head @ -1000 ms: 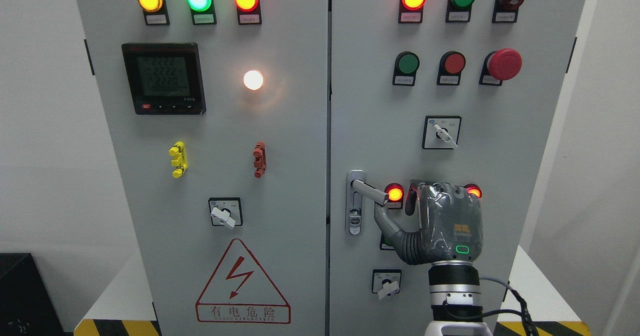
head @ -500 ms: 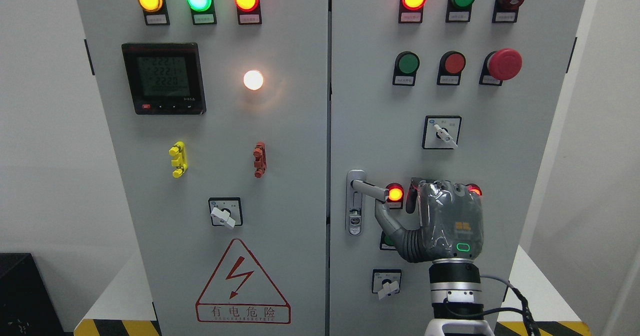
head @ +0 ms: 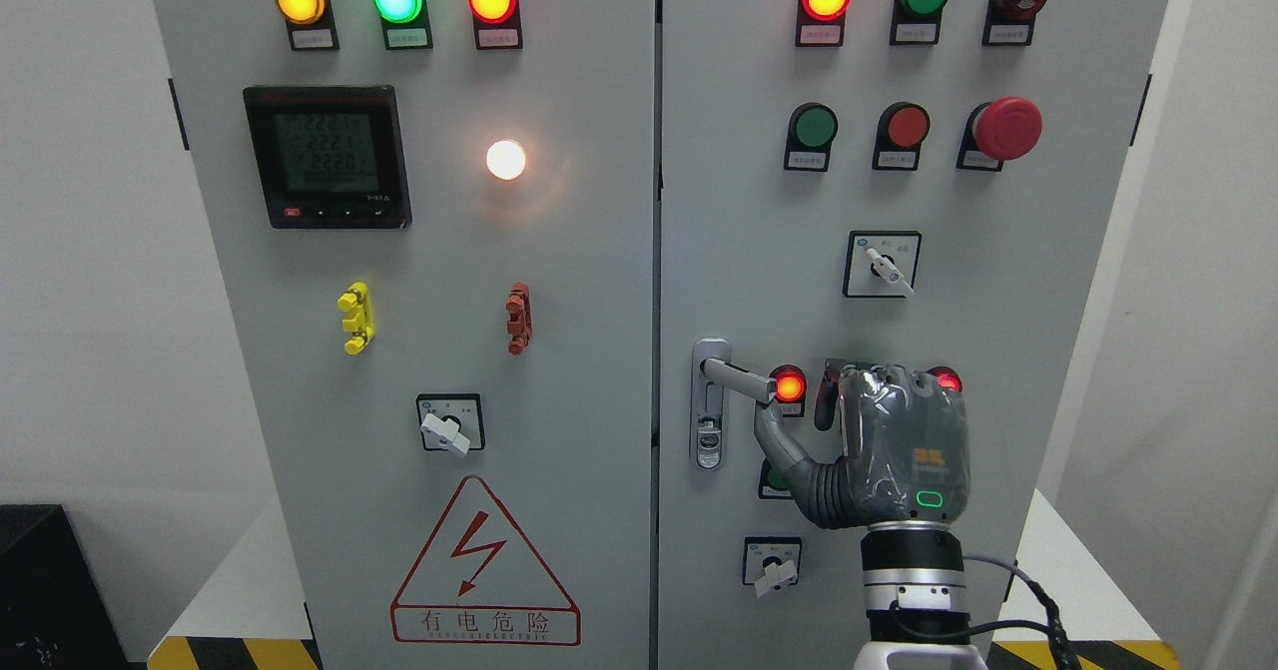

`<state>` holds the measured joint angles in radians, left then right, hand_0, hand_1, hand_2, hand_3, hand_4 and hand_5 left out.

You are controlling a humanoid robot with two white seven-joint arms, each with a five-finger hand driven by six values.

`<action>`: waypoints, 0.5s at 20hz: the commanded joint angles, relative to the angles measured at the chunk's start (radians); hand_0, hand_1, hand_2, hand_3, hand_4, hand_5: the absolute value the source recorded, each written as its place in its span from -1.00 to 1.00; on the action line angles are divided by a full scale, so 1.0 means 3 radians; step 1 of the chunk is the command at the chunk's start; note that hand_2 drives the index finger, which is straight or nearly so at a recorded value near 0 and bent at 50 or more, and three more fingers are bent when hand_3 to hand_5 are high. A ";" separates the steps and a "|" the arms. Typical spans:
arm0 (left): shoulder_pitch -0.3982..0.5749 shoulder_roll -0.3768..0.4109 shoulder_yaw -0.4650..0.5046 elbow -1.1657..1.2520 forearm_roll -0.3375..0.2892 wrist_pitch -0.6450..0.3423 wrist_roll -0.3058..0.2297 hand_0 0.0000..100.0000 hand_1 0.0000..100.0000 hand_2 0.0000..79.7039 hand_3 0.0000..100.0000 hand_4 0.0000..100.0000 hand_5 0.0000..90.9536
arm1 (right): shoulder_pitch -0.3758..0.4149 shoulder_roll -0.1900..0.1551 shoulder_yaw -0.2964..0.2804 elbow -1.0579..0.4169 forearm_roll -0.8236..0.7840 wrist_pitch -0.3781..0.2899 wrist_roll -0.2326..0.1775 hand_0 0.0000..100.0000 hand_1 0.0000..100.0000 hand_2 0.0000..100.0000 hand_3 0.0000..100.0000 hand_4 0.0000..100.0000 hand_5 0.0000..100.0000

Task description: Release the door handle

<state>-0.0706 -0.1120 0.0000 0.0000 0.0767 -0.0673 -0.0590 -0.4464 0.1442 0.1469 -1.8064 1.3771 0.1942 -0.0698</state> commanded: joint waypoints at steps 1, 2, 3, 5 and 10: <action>0.0000 0.0000 -0.0066 -0.0056 0.0000 -0.0006 0.0002 -1.00 -1.00 -0.94 -0.83 -0.98 -1.00 | 0.0230 -0.0005 0.0001 -0.0160 -0.0024 -0.0018 -0.0008 -0.39 -0.29 0.64 1.00 1.00 0.91; 0.0000 0.0000 -0.0066 -0.0051 0.0000 -0.0006 0.0002 -1.00 -1.00 -0.94 -0.83 -0.98 -1.00 | 0.0296 -0.0005 0.0001 -0.0191 -0.0024 -0.0024 -0.0013 -0.39 -0.29 0.64 1.00 1.00 0.91; 0.0000 0.0000 -0.0066 -0.0056 0.0000 -0.0006 0.0002 -1.00 -1.00 -0.94 -0.83 -0.98 -1.00 | 0.0373 -0.0010 0.0001 -0.0242 -0.0024 -0.0034 -0.0033 -0.39 -0.29 0.62 1.00 1.00 0.91; 0.0000 0.0000 -0.0066 -0.0056 0.0000 -0.0006 0.0002 -1.00 -1.00 -0.94 -0.83 -0.98 -1.00 | 0.0495 -0.0031 -0.0009 -0.0324 -0.0029 -0.0115 -0.0155 -0.39 -0.30 0.48 1.00 0.92 0.90; 0.0000 0.0000 -0.0066 -0.0051 0.0000 -0.0006 0.0002 -1.00 -1.00 -0.94 -0.83 -0.98 -1.00 | 0.0772 -0.0046 -0.0172 -0.0600 -0.0029 -0.0268 -0.0212 -0.40 -0.30 0.07 0.83 0.58 0.46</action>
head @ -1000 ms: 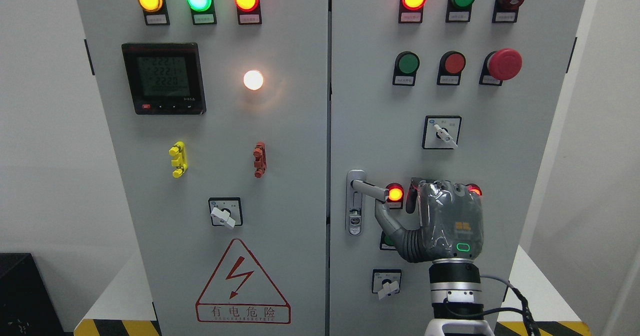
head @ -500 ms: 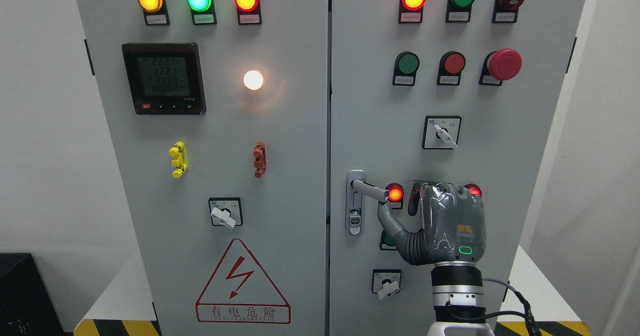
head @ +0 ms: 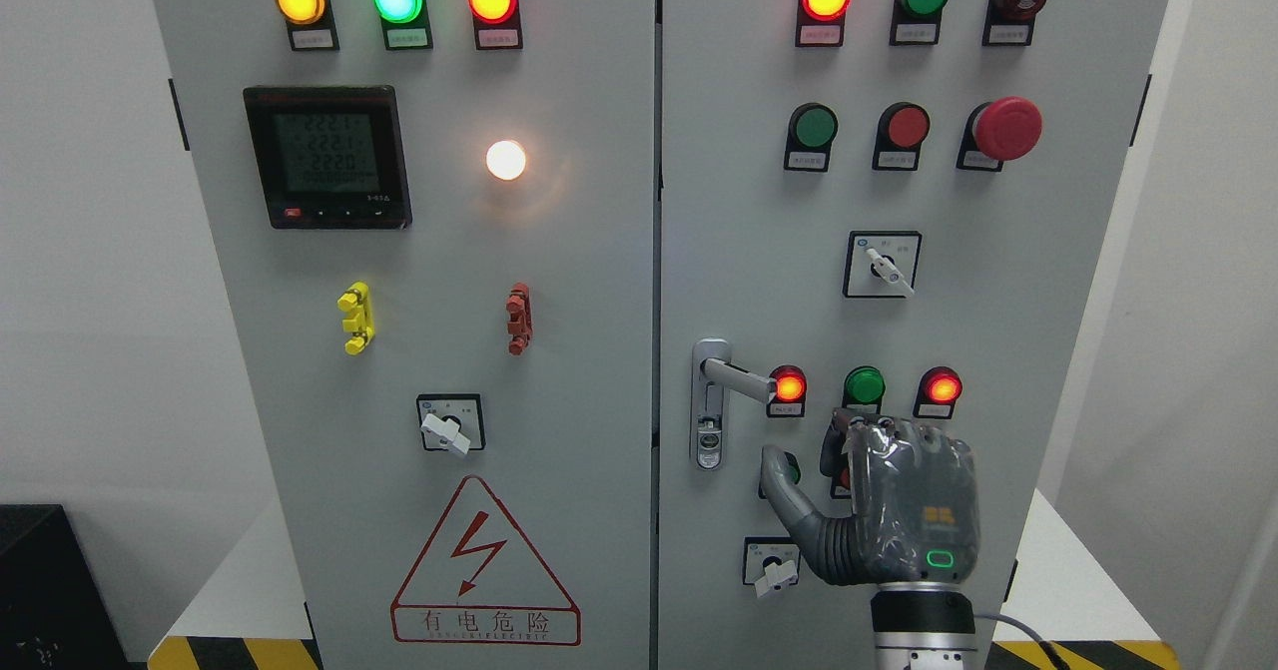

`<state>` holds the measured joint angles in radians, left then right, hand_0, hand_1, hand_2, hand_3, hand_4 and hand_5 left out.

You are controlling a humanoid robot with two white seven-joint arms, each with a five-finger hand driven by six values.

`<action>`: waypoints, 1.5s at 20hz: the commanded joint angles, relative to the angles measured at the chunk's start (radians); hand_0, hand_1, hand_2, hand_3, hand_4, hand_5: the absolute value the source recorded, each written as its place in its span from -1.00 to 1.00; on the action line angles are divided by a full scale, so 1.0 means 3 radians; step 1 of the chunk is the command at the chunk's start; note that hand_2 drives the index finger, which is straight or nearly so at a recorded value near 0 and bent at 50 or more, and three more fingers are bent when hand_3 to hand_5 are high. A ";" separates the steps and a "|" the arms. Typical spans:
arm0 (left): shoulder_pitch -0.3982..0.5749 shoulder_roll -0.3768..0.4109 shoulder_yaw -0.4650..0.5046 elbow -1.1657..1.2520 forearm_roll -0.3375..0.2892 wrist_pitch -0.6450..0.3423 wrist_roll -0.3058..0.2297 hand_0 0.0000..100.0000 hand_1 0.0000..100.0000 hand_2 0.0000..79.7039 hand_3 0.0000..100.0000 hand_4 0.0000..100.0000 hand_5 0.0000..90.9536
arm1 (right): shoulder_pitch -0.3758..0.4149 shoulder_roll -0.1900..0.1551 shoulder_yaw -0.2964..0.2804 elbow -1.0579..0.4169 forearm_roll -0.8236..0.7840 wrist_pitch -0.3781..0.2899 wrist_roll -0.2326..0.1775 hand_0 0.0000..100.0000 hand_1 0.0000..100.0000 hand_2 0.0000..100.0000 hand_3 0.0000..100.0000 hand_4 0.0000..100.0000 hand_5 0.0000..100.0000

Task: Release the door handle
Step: 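Open the right hand and withdraw it away from the handle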

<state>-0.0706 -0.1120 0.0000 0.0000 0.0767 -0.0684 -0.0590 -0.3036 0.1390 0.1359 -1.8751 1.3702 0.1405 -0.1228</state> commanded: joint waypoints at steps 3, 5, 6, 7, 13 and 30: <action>0.0000 0.0000 -0.0066 -0.0056 0.0000 -0.0002 -0.0003 -1.00 -1.00 -0.94 -0.83 -0.98 -1.00 | 0.0479 -0.0029 -0.0350 -0.0540 -0.0006 -0.0289 -0.0035 -0.41 -0.31 -0.23 0.26 0.09 -0.09; 0.0000 0.0000 -0.0066 -0.0051 0.0000 -0.0002 0.0002 -1.00 -1.00 -0.94 -0.83 -0.98 -1.00 | 0.0567 -0.0024 -0.0468 -0.0637 -0.0017 -0.0401 -0.0015 -0.41 -0.33 -0.40 -0.11 -0.21 -0.40; 0.0000 0.0000 -0.0066 -0.0056 0.0000 -0.0002 0.0002 -1.00 -1.00 -0.94 -0.83 -0.98 -1.00 | 0.0587 -0.0024 -0.0544 -0.0663 -0.0017 -0.0447 -0.0015 -0.41 -0.34 -0.49 -0.29 -0.36 -0.53; 0.0000 0.0000 -0.0066 -0.0051 0.0000 -0.0002 -0.0003 -1.00 -1.00 -0.94 -0.83 -0.98 -1.00 | 0.0593 -0.0024 -0.0601 -0.0678 -0.0017 -0.0524 -0.0015 -0.41 -0.35 -0.59 -0.44 -0.50 -0.64; 0.0000 0.0000 -0.0066 -0.0056 0.0000 0.0003 0.0002 -1.00 -1.00 -0.94 -0.83 -0.98 -1.00 | 0.0593 -0.0014 -0.0796 -0.0704 -0.0364 -0.0985 -0.0030 -0.43 -0.53 -0.97 -1.00 -1.00 -1.00; 0.0000 0.0000 -0.0066 -0.0056 0.0000 -0.0002 0.0002 -1.00 -1.00 -0.94 -0.83 -0.98 -1.00 | 0.0582 -0.0019 -0.0744 -0.0704 -0.0405 -0.1005 -0.0010 -0.50 -0.53 -1.00 -1.00 -1.00 -1.00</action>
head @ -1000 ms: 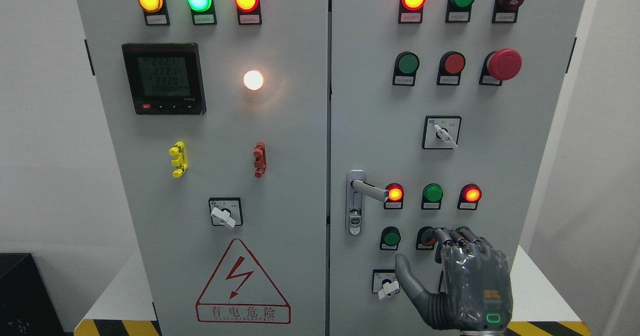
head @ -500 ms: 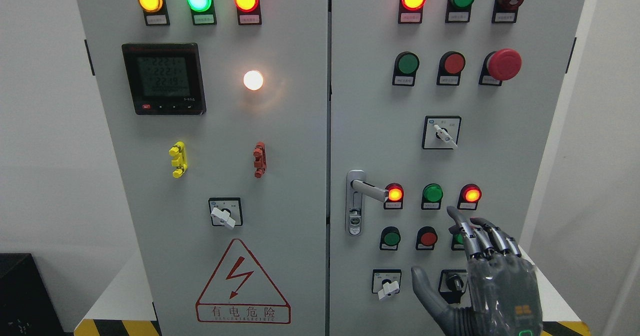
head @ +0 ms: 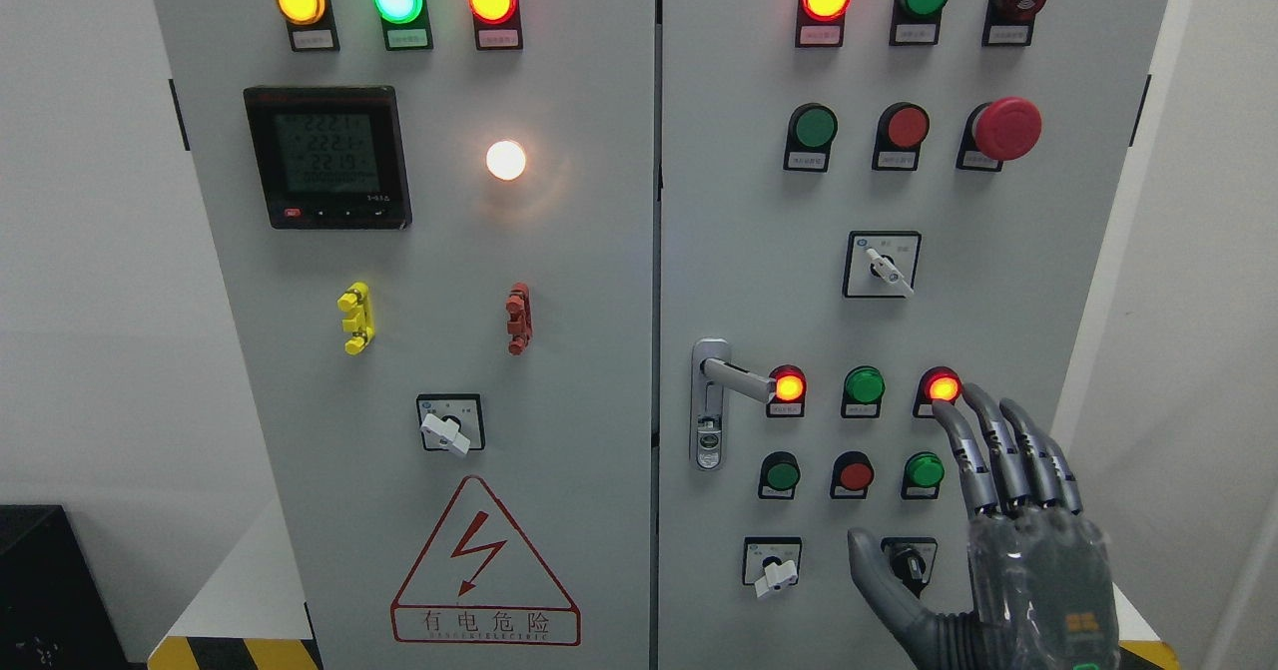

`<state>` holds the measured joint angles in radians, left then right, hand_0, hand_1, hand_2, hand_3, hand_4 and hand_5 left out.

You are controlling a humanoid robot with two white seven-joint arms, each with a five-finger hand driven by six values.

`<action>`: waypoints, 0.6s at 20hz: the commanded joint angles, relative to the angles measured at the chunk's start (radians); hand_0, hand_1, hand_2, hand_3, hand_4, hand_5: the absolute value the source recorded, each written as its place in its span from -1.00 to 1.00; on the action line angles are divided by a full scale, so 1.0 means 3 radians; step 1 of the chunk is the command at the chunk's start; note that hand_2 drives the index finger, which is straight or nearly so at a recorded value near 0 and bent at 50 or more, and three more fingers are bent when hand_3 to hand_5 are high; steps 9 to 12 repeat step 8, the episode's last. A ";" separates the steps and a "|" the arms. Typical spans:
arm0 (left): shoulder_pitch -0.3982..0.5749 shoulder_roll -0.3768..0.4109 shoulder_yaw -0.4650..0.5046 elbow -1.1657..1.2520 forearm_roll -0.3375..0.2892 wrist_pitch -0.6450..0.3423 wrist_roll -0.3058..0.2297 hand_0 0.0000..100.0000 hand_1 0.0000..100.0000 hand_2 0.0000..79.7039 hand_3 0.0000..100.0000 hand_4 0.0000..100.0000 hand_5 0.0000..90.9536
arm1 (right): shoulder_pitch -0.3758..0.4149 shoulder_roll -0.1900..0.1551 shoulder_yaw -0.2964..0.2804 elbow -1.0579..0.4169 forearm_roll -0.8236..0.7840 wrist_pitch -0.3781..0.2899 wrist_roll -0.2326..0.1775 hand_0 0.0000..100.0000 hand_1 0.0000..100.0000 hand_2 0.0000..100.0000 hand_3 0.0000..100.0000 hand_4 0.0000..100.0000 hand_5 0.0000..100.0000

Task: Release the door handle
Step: 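Open the right hand and withdraw it away from the handle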

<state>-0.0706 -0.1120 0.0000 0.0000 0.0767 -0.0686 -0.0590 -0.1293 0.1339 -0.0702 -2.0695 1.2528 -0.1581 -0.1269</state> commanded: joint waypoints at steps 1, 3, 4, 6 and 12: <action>0.0000 0.0000 -0.0066 -0.0056 0.0000 -0.0001 -0.0003 -1.00 -1.00 -0.94 -0.83 -0.98 -1.00 | 0.0001 -0.0001 -0.0058 -0.0056 -0.0014 -0.0030 0.0014 -0.50 -0.53 -1.00 -1.00 -1.00 -1.00; 0.0000 0.0000 -0.0066 -0.0056 0.0000 -0.0001 0.0002 -1.00 -1.00 -0.94 -0.82 -0.98 -1.00 | 0.0001 -0.0001 -0.0052 -0.0056 -0.0014 -0.0046 0.0014 -0.50 -0.53 -1.00 -1.00 -1.00 -1.00; 0.0000 0.0000 -0.0066 -0.0056 0.0000 -0.0001 0.0002 -1.00 -1.00 -0.94 -0.82 -0.98 -1.00 | 0.0001 -0.0001 -0.0047 -0.0056 -0.0014 -0.0046 0.0014 -0.49 -0.53 -1.00 -1.00 -1.00 -1.00; 0.0000 0.0000 -0.0066 -0.0056 0.0000 -0.0001 0.0002 -1.00 -1.00 -0.94 -0.83 -0.98 -1.00 | 0.0001 -0.0001 -0.0047 -0.0056 -0.0014 -0.0046 0.0019 -0.49 -0.52 -1.00 -1.00 -1.00 -1.00; 0.0000 0.0000 -0.0066 -0.0056 0.0000 -0.0001 0.0002 -1.00 -1.00 -0.94 -0.83 -0.98 -1.00 | -0.0004 -0.0001 -0.0047 -0.0051 -0.0014 -0.0046 0.0019 -0.49 -0.52 -1.00 -1.00 -1.00 -1.00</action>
